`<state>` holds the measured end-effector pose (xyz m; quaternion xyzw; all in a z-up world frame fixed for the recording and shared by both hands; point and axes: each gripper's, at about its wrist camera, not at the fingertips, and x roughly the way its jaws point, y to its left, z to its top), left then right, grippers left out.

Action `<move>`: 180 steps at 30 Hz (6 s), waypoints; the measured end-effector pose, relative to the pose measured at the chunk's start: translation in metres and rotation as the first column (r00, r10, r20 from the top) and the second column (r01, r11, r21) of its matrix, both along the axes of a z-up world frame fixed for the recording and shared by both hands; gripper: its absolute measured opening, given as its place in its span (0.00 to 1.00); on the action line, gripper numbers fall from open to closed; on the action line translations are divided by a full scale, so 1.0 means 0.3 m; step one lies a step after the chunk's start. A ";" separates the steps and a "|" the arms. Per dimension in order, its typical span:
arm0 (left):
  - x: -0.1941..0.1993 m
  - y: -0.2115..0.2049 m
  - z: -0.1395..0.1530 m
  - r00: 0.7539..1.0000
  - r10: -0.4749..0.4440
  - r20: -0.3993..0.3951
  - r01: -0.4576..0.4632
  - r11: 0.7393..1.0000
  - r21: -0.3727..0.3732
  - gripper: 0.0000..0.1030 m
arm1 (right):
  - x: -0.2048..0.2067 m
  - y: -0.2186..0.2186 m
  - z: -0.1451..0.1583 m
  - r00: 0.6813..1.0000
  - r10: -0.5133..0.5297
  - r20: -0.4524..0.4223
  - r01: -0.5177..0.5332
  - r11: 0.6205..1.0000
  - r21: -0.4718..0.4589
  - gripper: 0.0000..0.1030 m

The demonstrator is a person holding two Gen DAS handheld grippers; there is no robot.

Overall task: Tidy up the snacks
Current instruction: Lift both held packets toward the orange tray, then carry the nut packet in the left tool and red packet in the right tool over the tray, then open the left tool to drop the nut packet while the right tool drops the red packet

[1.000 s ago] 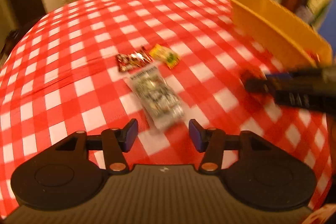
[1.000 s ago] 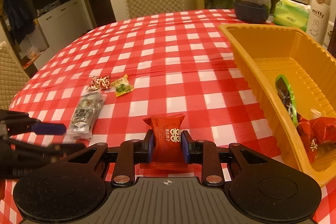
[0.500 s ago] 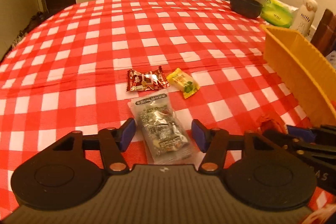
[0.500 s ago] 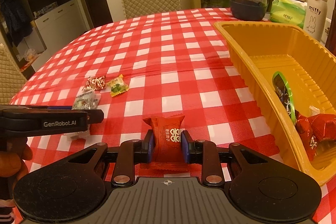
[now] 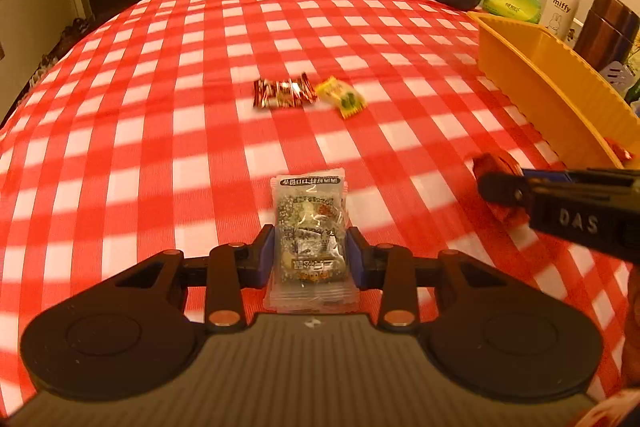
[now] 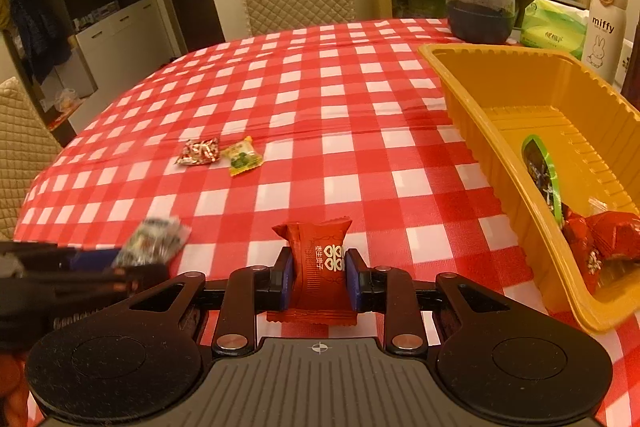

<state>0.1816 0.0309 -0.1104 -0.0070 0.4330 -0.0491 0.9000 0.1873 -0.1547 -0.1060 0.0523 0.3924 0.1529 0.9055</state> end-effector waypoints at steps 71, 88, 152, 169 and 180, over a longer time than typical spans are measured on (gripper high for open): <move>-0.339 -0.364 0.411 0.980 -0.130 0.149 0.143 0.986 -0.081 0.33 | -0.440 -0.402 0.362 0.976 -0.185 0.118 0.183 0.983 0.026 0.27; -0.189 -0.588 0.408 0.961 -0.232 0.152 0.249 0.964 -0.097 0.33 | -0.335 -0.605 0.353 0.952 -0.281 0.122 0.279 0.960 0.034 0.27; 0.204 -0.630 0.257 0.975 -0.182 0.127 0.203 0.963 -0.176 0.47 | 0.102 -0.755 0.213 0.954 -0.296 0.037 0.295 0.955 0.034 0.27; -0.018 -0.440 0.278 0.992 -0.057 0.113 0.074 0.986 -0.152 0.73 | -0.007 -0.730 0.258 0.954 -0.300 0.004 0.297 0.945 0.133 0.63; -0.199 -0.323 0.358 0.990 0.004 0.142 0.017 0.989 -0.147 0.85 | -0.234 -0.586 0.332 0.965 -0.264 -0.010 0.262 0.953 0.151 0.63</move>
